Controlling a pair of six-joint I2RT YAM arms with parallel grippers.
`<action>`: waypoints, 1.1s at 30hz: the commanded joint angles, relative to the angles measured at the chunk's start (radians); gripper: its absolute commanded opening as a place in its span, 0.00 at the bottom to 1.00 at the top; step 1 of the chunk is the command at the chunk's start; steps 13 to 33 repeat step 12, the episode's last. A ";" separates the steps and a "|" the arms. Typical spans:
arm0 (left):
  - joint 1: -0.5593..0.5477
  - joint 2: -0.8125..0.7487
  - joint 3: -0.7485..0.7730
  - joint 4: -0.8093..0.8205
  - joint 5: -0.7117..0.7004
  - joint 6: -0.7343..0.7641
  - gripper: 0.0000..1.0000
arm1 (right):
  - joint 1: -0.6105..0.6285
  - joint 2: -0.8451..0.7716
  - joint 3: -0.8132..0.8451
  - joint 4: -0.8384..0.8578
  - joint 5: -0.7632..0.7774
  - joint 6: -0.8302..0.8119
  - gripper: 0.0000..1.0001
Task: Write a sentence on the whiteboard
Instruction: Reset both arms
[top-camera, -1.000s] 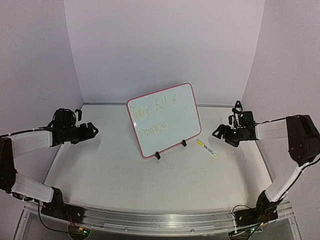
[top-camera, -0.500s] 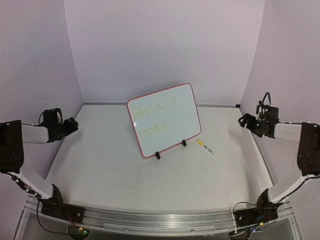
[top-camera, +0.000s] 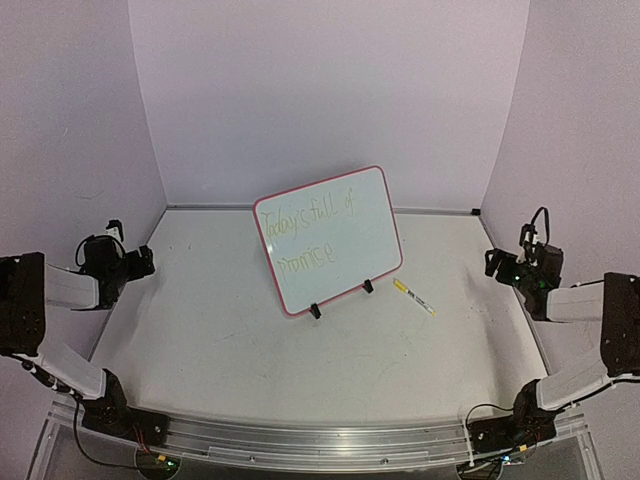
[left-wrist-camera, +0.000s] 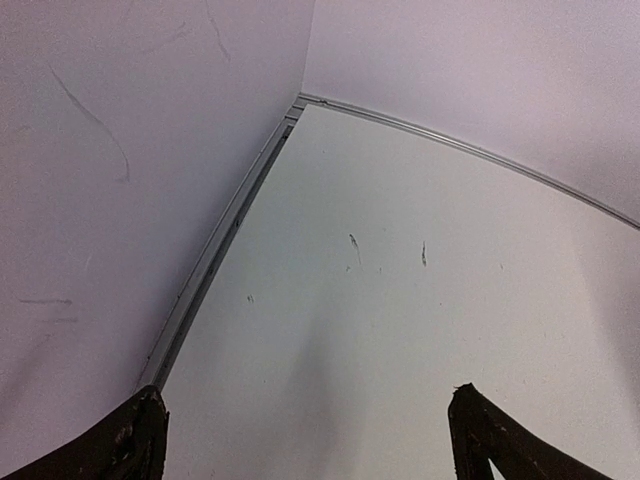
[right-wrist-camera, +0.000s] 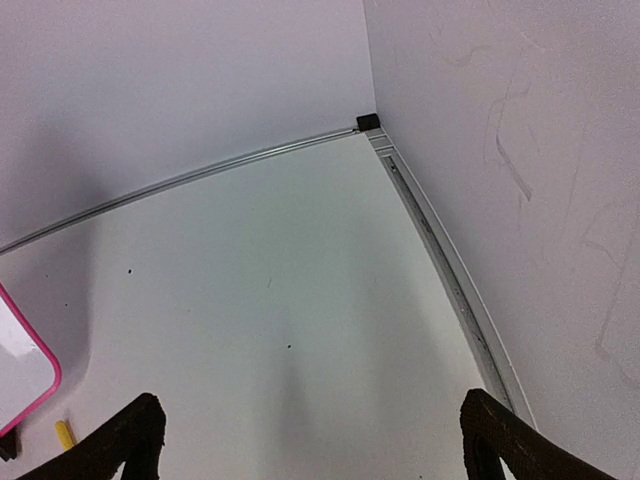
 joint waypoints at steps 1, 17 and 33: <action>-0.009 -0.004 -0.024 0.120 -0.016 0.032 0.97 | 0.003 0.018 -0.034 0.184 0.044 -0.034 0.98; -0.011 0.013 -0.032 0.149 -0.016 0.012 0.98 | 0.003 0.016 -0.040 0.197 0.042 -0.024 0.98; -0.011 0.013 -0.032 0.149 -0.016 0.012 0.98 | 0.003 0.016 -0.040 0.197 0.042 -0.024 0.98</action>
